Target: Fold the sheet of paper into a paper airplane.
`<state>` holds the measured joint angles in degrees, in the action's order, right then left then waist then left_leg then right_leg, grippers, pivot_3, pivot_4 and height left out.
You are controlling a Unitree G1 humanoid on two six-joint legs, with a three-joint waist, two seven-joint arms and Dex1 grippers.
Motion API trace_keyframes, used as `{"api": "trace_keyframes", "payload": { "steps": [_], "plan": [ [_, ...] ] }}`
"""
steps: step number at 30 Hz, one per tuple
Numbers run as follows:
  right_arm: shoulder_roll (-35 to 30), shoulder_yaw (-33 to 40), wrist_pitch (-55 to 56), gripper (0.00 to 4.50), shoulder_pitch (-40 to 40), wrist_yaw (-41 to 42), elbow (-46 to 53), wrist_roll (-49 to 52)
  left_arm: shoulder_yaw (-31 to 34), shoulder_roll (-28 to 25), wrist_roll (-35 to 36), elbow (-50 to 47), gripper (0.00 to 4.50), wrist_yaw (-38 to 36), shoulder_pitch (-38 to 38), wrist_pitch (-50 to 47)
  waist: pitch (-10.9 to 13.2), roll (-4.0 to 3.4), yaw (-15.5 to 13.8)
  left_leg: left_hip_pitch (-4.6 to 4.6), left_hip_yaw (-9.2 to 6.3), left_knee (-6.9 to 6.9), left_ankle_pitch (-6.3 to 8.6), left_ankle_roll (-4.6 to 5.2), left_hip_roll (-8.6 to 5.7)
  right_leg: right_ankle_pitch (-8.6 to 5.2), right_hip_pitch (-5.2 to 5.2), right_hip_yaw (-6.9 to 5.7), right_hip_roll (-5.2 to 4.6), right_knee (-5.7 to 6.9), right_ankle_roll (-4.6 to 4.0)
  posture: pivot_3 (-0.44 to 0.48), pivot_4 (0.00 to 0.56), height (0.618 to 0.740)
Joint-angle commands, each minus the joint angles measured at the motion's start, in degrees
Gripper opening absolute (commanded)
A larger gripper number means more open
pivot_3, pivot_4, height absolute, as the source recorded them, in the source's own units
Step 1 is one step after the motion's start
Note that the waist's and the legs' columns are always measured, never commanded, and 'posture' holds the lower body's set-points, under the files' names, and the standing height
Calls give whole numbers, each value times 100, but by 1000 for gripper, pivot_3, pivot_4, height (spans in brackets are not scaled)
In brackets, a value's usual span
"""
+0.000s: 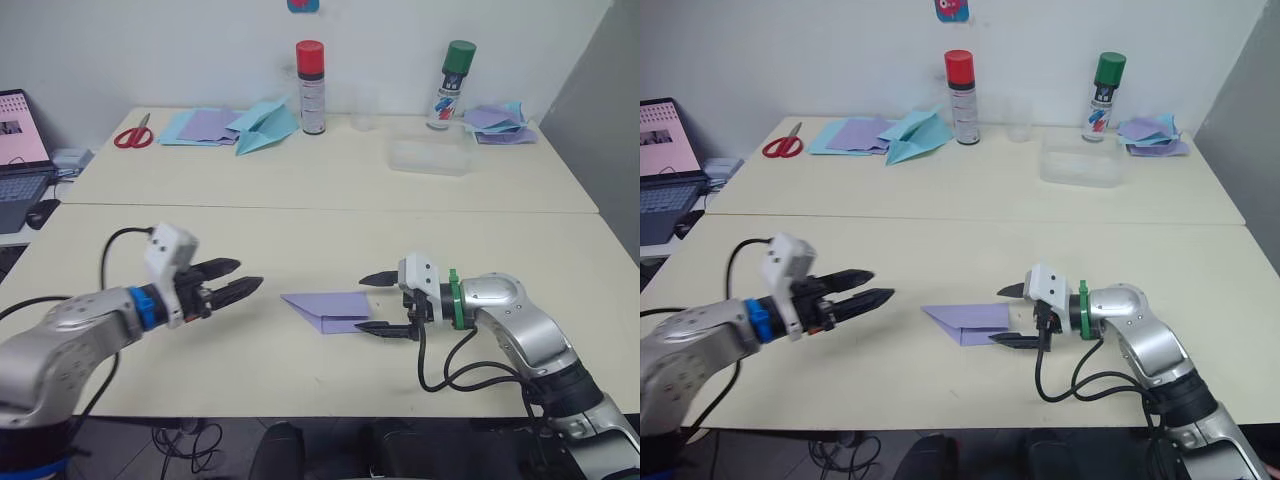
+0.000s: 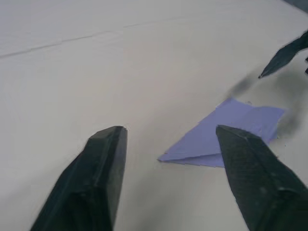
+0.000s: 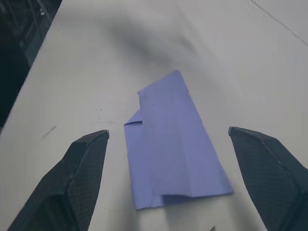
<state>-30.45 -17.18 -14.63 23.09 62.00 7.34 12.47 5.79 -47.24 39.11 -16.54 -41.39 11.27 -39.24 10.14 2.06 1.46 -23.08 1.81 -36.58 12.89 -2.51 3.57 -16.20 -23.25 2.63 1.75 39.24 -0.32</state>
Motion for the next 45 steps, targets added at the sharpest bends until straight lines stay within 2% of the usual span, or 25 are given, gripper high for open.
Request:
{"api": "trace_keyframes", "payload": {
  "steps": [1,7,17,24,28,36,45],
  "plan": [
    [27,58,466,4194,11,36,27,-38,-674,192,-797,524,1930,-458,378,762,0,0,7,-8,1,5,0,0,2,6,0,2,0,-17,10,0,150,740],
    [-26,47,700,4194,-66,31,189,-106,-1343,437,-1598,1369,15,-1056,640,1454,0,0,30,-49,-2,8,0,0,6,12,-39,-3,6,-20,3,0,150,740],
    [117,-340,1774,4194,-68,-241,-358,-958,-1949,691,-2597,2140,15,-1547,930,2140,-1,-1,10,-72,-13,-15,0,1,7,7,-48,-20,15,-11,11,0,150,740],
    [163,-340,2500,4194,-12,-338,-710,-1193,-2052,806,-3023,2382,15,-1689,966,2695,-3,-1,9,-65,-11,-37,0,1,2,16,-27,-18,13,-12,27,0,150,740],
    [228,-381,2615,4194,29,-351,-835,-1196,-1975,960,-3033,2445,15,-1698,1003,2923,-7,-3,-1,-60,-12,-37,0,1,2,17,-21,-18,12,-12,28,0,150,740],
    [231,-538,3947,4194,349,-732,-1728,-1960,-2020,1056,-3293,2789,15,-1911,1120,3562,-8,-3,-3,-54,-10,-38,0,1,-1,21,-16,-17,12,-12,33,0,150,740],
    [454,-590,4060,4194,430,-758,-1993,-1929,-2125,1204,-3535,3282,15,-2208,1405,4152,-9,-4,-5,-45,-7,-39,0,1,-2,37,-7,-14,13,-10,11,0,150,740]
  ]
}}
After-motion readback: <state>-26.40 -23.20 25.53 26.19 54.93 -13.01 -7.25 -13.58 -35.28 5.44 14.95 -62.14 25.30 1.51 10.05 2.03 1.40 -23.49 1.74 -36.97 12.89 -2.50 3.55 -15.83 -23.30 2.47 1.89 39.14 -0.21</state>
